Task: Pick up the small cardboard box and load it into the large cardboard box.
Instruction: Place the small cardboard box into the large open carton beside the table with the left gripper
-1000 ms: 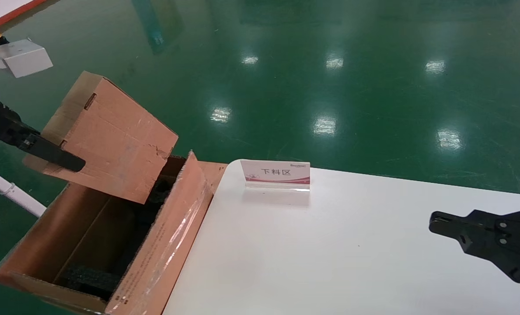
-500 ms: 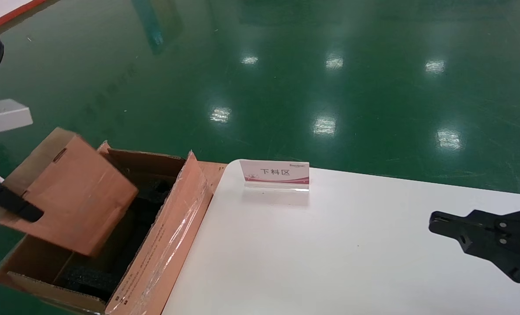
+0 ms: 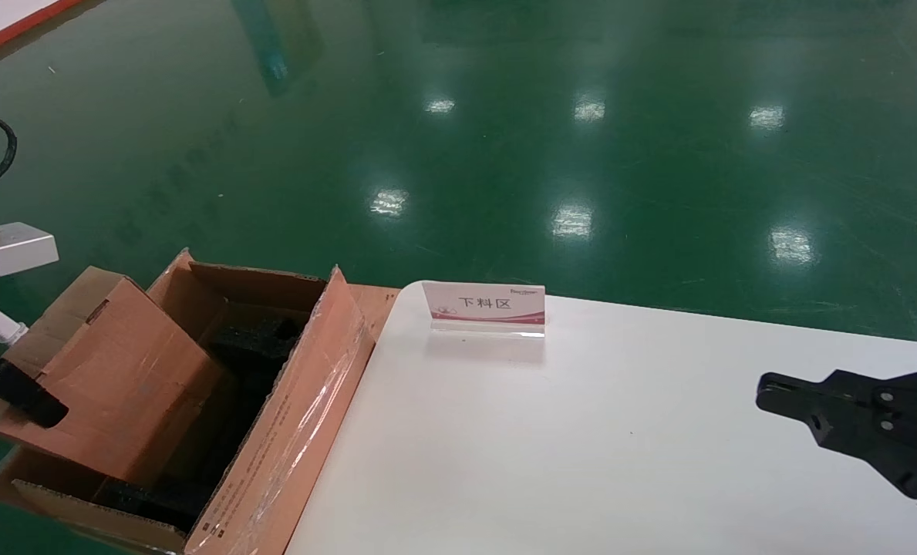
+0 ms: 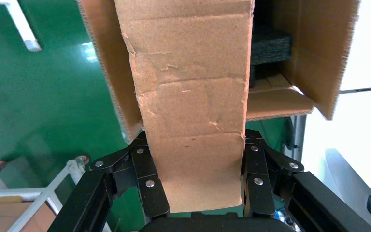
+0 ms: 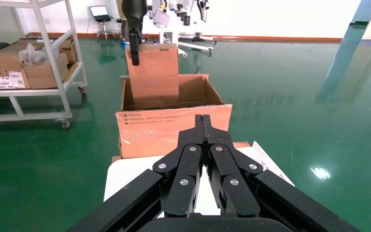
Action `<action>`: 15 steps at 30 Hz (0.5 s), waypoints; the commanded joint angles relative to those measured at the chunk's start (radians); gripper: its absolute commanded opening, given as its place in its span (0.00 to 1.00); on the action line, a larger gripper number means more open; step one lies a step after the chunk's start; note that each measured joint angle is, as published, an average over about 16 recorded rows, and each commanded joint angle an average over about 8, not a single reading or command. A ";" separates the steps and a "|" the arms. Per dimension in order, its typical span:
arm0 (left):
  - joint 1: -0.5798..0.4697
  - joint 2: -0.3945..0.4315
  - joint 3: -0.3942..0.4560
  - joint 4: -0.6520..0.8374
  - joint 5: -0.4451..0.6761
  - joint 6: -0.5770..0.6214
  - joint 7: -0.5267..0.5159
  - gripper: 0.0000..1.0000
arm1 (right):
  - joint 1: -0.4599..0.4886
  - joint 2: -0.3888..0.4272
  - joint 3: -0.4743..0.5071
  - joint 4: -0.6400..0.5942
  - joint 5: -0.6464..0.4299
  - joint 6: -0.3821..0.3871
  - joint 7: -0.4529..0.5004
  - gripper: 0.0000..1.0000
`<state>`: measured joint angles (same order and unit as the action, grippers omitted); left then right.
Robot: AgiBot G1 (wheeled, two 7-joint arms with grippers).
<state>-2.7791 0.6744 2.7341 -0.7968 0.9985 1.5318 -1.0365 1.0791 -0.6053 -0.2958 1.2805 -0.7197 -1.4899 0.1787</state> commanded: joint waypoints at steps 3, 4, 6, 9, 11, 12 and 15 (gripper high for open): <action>0.033 -0.003 0.002 0.005 -0.001 -0.022 -0.009 0.00 | 0.000 0.000 0.000 0.000 0.000 0.000 0.000 1.00; 0.042 -0.003 0.002 0.006 -0.002 -0.028 -0.012 0.00 | 0.000 0.000 0.000 0.000 0.000 0.000 0.000 1.00; 0.059 -0.002 0.000 0.010 -0.005 -0.039 -0.016 0.00 | 0.000 0.000 0.000 0.000 0.000 0.000 0.000 1.00; 0.081 0.000 -0.003 0.017 -0.009 -0.053 -0.020 0.00 | 0.000 0.000 -0.001 0.000 0.000 0.000 0.000 1.00; 0.093 0.002 -0.004 0.022 -0.011 -0.060 -0.023 0.00 | 0.000 0.000 -0.001 0.000 0.000 0.000 0.000 1.00; 0.099 0.004 -0.005 0.025 -0.011 -0.065 -0.025 0.00 | 0.000 0.000 -0.001 0.000 0.000 0.000 0.000 1.00; 0.116 0.009 -0.006 0.032 -0.011 -0.079 -0.032 0.00 | 0.000 0.000 -0.001 0.000 0.001 0.000 0.000 1.00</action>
<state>-2.6639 0.6835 2.7283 -0.7666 0.9882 1.4531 -1.0698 1.0793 -0.6049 -0.2966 1.2805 -0.7191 -1.4895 0.1782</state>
